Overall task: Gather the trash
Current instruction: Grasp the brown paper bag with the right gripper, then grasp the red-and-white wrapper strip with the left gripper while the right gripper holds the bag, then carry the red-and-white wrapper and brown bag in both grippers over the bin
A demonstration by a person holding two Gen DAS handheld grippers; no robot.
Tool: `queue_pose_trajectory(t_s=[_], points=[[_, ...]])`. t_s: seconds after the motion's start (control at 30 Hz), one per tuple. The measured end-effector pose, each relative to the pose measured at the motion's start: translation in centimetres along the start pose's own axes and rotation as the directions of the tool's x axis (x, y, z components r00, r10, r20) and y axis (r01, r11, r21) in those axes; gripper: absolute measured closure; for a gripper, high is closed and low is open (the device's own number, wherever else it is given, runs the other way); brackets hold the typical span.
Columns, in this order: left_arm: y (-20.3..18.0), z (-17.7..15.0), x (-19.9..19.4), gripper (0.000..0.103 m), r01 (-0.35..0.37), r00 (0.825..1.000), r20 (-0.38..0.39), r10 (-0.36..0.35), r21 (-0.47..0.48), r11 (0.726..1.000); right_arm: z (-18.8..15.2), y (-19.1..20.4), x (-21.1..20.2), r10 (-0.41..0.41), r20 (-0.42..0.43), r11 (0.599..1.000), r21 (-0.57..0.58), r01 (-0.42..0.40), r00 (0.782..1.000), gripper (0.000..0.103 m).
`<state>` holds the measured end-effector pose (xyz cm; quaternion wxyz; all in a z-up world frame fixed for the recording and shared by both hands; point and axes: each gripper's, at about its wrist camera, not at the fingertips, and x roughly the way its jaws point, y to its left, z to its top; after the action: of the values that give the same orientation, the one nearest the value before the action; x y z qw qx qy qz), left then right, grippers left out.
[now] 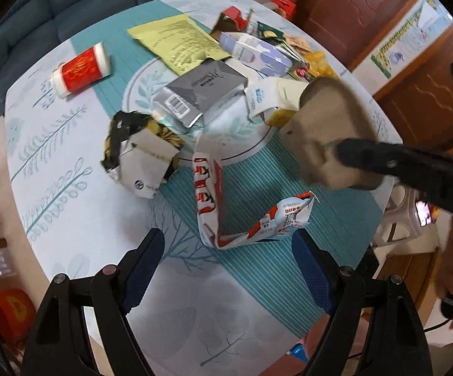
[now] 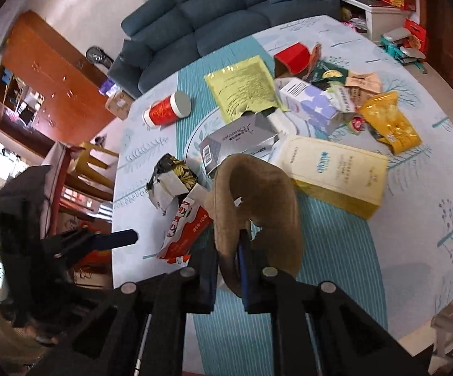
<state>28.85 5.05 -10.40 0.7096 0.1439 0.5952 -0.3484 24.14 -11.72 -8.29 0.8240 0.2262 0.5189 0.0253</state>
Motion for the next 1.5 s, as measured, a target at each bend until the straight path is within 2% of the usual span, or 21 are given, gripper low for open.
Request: queue_pose_trajectory(t_s=[0.13,0.3,0.53,0.6,0.63,0.7,0.73,0.8,0.87,0.97,1.07,1.3,1.5], points=[[-0.7,0.5,1.5,0.021,0.006,0.999,-0.051,-0.002,0.072,0.997,-0.5,-0.7,-1.7,0.016,0.042,0.999,0.037,-0.017,0.999,0.092],[-1.2,1.3,3.1,0.021,0.028,0.995,-0.097,-0.016,0.128,0.991,-1.7,-1.4,-2.7,0.013,0.056,0.998,0.063,-0.016,0.998,0.092],[-2.1,2.2,5.6,0.021,0.01,0.987,-0.161,0.023,0.202,0.979,-3.3,-2.8,-2.8,-0.014,0.053,0.995,0.101,0.008,0.999,0.092],[-2.2,2.4,6.0,0.029,0.005,0.987,-0.159,0.029,0.204,0.979,-3.8,-3.1,-2.8,-0.018,0.052,0.994,0.111,0.012,0.999,0.092],[-2.3,2.6,6.2,0.044,0.001,0.987,-0.158,0.032,0.202,0.979,-3.9,-3.3,-2.8,-0.019,0.051,0.993,0.114,0.013,0.999,0.092],[-2.2,2.8,6.5,0.051,0.022,0.986,-0.167,0.008,0.178,0.984,-4.2,-3.5,-2.6,-0.021,0.05,0.992,0.122,0.015,0.999,0.092],[-2.0,2.9,6.3,0.059,0.039,0.987,-0.16,-0.013,0.159,0.987,-4.3,-3.5,-2.6,-0.021,0.049,0.992,0.125,0.015,0.999,0.092],[-1.8,2.9,6.3,0.066,0.051,0.986,-0.162,-0.028,0.14,0.989,-4.6,-3.5,-2.5,-0.024,0.047,0.992,0.126,0.018,0.999,0.092],[-2.1,2.6,6.5,0.072,0.041,0.989,-0.147,-0.022,0.133,0.99,-4.9,-3.4,-2.2,-0.028,0.043,0.993,0.12,0.023,0.999,0.092],[-1.9,2.1,5.3,0.075,0.028,0.994,-0.112,-0.015,0.12,0.992,-5.2,-3.2,-1.8,-0.029,0.032,0.994,0.106,0.025,0.999,0.092],[-2.2,1.4,3.6,0.076,0.039,0.997,-0.073,-0.032,0.094,0.995,-5.5,-2.9,-1.6,-0.022,0.027,0.995,0.096,0.019,0.999,0.092],[-3.9,-0.8,-0.6,0.076,0.02,1.0,0.011,-0.02,0.021,1.0,-6.5,-3.1,-2.4,-0.008,0.016,0.998,0.062,0.007,1.0,0.092],[-7.7,-3.2,-3.9,0.076,0.012,0.996,0.093,-0.008,-0.038,0.999,-8.2,-4.1,-5.3,0.017,0.025,1.0,0.022,-0.017,1.0,0.092]])
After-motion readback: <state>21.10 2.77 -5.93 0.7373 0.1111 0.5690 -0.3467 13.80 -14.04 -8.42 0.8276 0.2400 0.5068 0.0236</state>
